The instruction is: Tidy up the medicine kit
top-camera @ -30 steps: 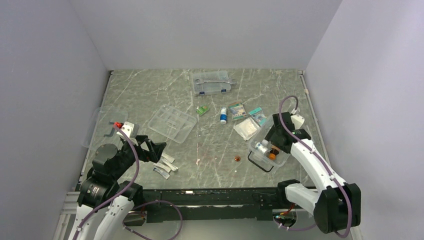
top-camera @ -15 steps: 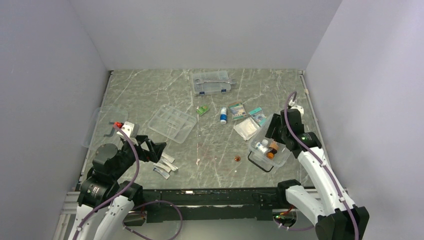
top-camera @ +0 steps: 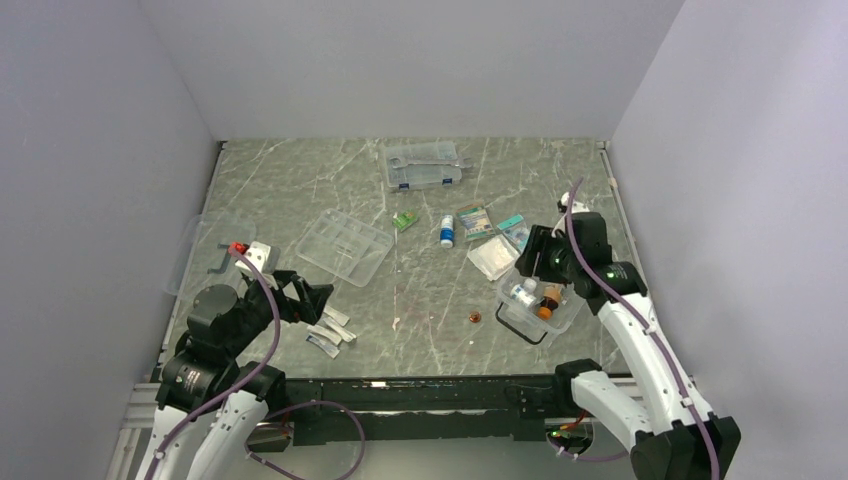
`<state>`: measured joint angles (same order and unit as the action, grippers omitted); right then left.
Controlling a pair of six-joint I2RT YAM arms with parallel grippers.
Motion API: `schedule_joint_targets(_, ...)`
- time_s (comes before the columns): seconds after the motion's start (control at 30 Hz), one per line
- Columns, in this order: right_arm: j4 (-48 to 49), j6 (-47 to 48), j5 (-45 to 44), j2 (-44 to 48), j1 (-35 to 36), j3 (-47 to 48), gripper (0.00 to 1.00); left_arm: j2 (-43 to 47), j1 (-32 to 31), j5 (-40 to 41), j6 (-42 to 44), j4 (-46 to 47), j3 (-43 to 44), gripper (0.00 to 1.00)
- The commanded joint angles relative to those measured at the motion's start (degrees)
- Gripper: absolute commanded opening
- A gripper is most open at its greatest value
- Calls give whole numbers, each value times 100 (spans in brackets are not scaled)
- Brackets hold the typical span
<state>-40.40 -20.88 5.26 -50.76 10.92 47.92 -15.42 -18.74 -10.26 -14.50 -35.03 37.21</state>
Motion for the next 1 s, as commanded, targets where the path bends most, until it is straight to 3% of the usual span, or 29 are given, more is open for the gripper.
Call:
schedule_joint_targets(0.0,339,92,461,-112,8,954,63,-99,-20,-45,-51,92,155,99)
schedule_joint_targets(0.37,512,-121,414,-1569,268,2251,65,-191,-23,15,-49,75,164,99)
schedule_joint_targets(0.97,546,-229,-889,-4603,688,3710,62,-338,-15,44,-24,35,190,99)
